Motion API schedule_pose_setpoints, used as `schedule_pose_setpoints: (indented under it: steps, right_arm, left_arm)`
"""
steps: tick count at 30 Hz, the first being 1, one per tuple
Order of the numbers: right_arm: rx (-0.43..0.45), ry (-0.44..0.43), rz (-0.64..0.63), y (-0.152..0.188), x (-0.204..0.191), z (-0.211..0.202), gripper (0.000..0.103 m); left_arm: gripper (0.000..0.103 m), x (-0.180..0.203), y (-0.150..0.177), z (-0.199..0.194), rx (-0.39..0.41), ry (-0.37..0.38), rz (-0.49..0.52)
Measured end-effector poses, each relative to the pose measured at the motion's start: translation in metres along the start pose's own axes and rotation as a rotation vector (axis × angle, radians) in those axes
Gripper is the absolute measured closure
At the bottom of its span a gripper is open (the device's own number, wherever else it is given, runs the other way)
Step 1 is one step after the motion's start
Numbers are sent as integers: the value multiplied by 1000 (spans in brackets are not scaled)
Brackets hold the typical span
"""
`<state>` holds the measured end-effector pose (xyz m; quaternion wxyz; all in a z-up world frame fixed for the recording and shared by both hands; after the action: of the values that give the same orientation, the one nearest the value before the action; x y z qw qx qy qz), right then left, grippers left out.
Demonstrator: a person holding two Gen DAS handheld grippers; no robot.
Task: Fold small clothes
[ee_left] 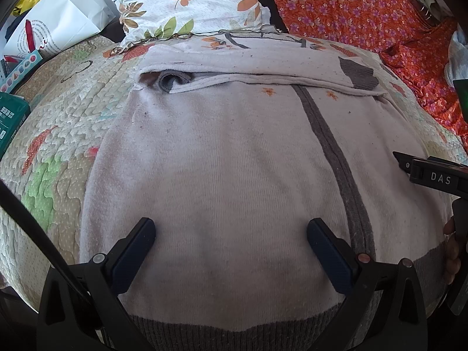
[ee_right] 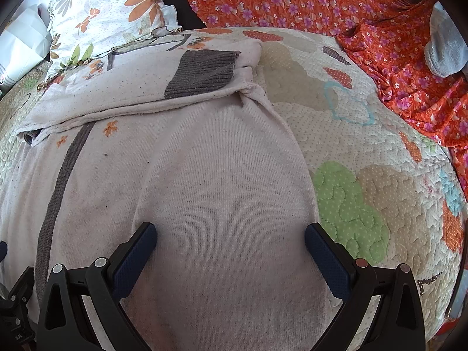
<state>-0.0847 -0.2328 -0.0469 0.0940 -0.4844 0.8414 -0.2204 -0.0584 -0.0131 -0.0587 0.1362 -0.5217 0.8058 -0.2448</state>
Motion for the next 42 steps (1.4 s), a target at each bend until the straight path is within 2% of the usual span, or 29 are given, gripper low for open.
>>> schedule_pose_setpoints:
  steps: [42]
  right_arm:
    - [4, 19, 26, 0, 2, 0, 1]
  left_arm:
    - [0, 2, 2, 2, -21, -12, -9]
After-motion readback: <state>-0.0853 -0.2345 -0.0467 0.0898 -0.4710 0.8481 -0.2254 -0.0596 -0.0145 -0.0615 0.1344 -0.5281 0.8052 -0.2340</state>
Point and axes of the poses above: each gripper's, at about its wrist camera, not at the fingertips, and z roughly the way its jaws point, x to its right, y to its underside, the point moved 8 cm from there along z, roughly the way its jaws point, and after that the axes turned 4 degrees about -x, right-handed, at the moved point
